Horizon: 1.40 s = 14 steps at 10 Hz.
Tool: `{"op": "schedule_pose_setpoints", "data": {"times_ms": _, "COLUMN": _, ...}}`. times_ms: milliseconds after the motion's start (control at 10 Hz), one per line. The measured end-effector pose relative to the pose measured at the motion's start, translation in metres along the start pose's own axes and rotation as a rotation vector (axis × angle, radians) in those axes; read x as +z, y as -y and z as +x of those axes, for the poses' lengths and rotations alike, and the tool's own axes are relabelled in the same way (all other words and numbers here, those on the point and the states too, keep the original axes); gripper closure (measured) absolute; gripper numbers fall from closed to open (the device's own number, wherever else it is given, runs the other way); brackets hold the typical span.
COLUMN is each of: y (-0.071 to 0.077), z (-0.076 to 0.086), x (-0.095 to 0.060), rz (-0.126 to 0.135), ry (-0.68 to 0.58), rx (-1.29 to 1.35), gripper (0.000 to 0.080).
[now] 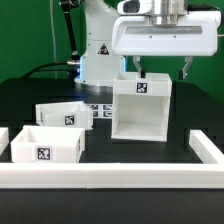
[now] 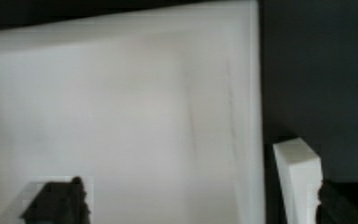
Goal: Assemble drawer
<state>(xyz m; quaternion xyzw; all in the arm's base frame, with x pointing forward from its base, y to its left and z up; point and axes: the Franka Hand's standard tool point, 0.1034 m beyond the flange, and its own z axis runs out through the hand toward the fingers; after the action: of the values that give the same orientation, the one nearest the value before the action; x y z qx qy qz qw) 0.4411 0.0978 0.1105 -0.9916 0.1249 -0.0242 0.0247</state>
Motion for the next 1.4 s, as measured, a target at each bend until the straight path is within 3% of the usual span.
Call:
{"op": "schedule_pose_setpoints", "data": {"times_ms": 400, "y": 0.0036, "z": -0.0084, "x": 0.0094, "rz": 0.001, "ry": 0.011, "rx": -0.022, "gripper": 0.015}}
{"op": "schedule_pose_setpoints", "data": {"times_ms": 600, "y": 0.0039, "z": -0.0088, "x": 0.0101, "rz": 0.0, "ry": 0.013, "rx": -0.022, "gripper": 0.0422}}
{"op": "schedule_pose_setpoints", "data": {"times_ms": 700, "y": 0.0047, "z": -0.0095, "x": 0.0103, "rz": 0.0, "ry": 0.014, "rx": -0.021, "gripper": 0.0422}}
{"op": "schedule_pose_setpoints", "data": {"times_ms": 900, "y": 0.0047, "z": -0.0094, "x": 0.0103, "rz": 0.0, "ry": 0.014, "rx": -0.024, "gripper": 0.0717}}
{"op": "schedule_pose_setpoints", "data": {"times_ms": 1000, "y": 0.0048, "z": -0.0093, "x": 0.0102, "rz": 0.0, "ry": 0.013, "rx": -0.025, "gripper": 0.0763}}
{"op": "schedule_pose_setpoints", "data": {"times_ms": 1400, "y": 0.0048, "z": -0.0092, "x": 0.0102, "rz": 0.0, "ry": 0.013, "rx": -0.026, "gripper": 0.0763}}
